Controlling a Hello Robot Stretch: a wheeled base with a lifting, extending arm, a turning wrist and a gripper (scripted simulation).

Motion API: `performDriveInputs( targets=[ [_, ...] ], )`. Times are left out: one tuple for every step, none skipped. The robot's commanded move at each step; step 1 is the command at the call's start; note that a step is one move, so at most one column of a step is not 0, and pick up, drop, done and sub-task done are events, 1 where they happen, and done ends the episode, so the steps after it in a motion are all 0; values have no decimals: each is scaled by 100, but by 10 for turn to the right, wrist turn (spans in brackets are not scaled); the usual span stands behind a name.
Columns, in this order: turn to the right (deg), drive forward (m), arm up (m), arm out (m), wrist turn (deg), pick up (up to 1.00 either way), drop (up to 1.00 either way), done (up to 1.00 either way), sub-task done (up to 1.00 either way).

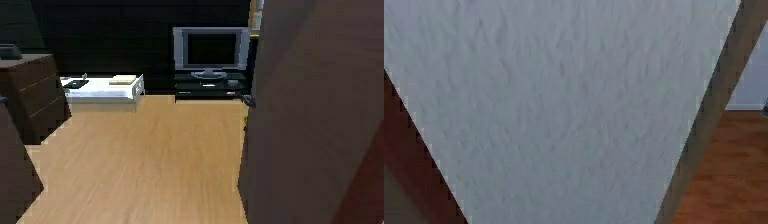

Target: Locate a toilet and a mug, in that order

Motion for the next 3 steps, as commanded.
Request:
performDriveInputs(
  targets=[
    [0, 100, 0, 0, 0, 0, 0, 0, 0],
    [30, 0, 0, 0, 0, 0, 0, 0, 0],
    [0, 45, 0, 0, 0, 0, 0, 0, 0]
  ],
)
